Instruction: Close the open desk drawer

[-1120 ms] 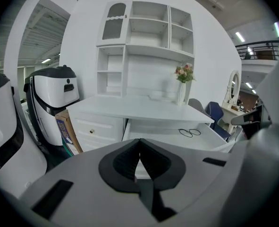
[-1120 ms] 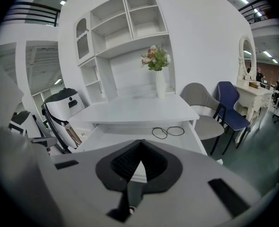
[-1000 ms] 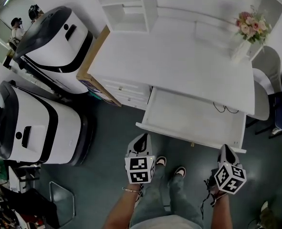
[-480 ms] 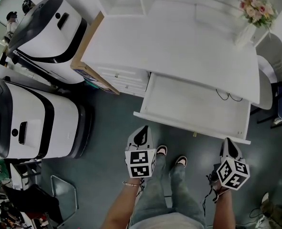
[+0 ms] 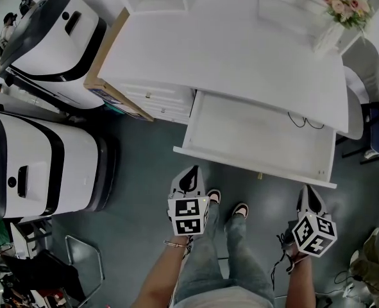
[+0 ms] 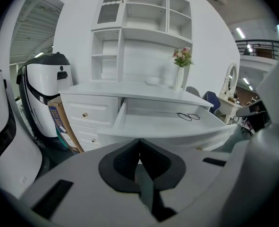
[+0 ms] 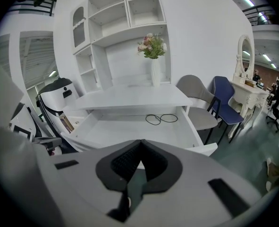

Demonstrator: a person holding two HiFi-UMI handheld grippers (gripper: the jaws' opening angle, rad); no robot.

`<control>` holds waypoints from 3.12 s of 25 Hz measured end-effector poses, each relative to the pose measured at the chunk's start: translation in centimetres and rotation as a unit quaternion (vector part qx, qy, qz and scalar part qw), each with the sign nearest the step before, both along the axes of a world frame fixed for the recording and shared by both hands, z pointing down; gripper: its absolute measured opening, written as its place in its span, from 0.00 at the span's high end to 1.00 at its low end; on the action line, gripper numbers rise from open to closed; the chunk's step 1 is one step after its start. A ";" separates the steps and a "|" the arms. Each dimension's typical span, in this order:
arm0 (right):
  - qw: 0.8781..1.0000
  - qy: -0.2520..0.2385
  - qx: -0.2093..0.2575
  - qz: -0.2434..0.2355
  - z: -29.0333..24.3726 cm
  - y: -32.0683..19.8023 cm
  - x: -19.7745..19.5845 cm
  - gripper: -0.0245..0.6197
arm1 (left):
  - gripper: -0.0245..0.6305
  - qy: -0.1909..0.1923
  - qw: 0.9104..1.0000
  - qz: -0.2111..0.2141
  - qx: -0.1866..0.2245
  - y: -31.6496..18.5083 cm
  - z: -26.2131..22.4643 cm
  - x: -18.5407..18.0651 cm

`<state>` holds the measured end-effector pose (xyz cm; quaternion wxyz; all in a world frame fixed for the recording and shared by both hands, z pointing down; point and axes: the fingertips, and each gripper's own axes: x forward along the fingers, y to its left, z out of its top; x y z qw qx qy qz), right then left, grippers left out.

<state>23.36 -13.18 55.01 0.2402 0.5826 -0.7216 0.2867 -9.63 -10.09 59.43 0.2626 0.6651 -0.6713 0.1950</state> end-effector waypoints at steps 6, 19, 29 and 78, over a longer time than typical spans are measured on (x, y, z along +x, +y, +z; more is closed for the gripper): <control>1.000 0.013 -0.010 0.016 0.7 0.9 1.2 0.95 | 0.93 0.007 1.000 0.014 -0.013 -0.3 1.9 0.8; 0.998 0.024 -0.026 0.044 2.3 2.6 2.8 0.95 | 0.93 0.017 0.999 0.035 -0.020 -1.5 3.7 1.9; 0.998 0.020 -0.028 0.056 2.2 2.7 3.1 0.95 | 0.93 0.008 0.998 0.052 -0.019 -2.5 3.4 2.2; 0.993 0.027 -0.022 0.116 0.0 -0.8 4.1 0.95 | 0.93 0.022 0.996 0.077 -0.049 -9.6 3.5 1.8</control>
